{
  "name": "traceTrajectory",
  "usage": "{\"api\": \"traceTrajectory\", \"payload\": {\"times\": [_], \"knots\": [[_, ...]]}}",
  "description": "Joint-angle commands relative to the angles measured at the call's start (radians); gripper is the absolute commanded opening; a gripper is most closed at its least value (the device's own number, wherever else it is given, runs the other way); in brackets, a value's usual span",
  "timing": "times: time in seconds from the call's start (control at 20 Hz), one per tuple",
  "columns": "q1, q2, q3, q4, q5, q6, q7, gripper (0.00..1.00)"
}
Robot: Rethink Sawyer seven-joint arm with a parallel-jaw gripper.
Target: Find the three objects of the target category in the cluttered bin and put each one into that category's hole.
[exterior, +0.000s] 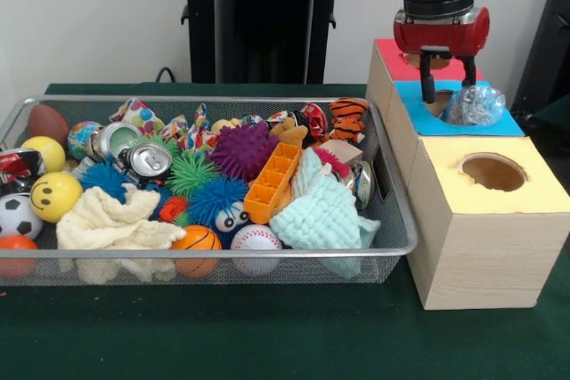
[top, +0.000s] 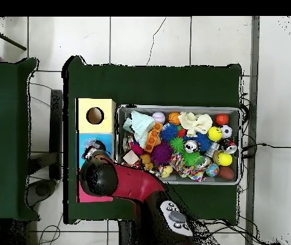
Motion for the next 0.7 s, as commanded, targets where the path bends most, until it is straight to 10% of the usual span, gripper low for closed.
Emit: {"api": "traceTrajectory", "payload": {"times": [0.05,0.7], "knots": [[0.076,0.049,-0.064,-0.044,-0.006,-0.069,0.152,1.00],[0.077,-0.031,-0.076,-0.049,0.016,0.072,0.128,1.00]]}}
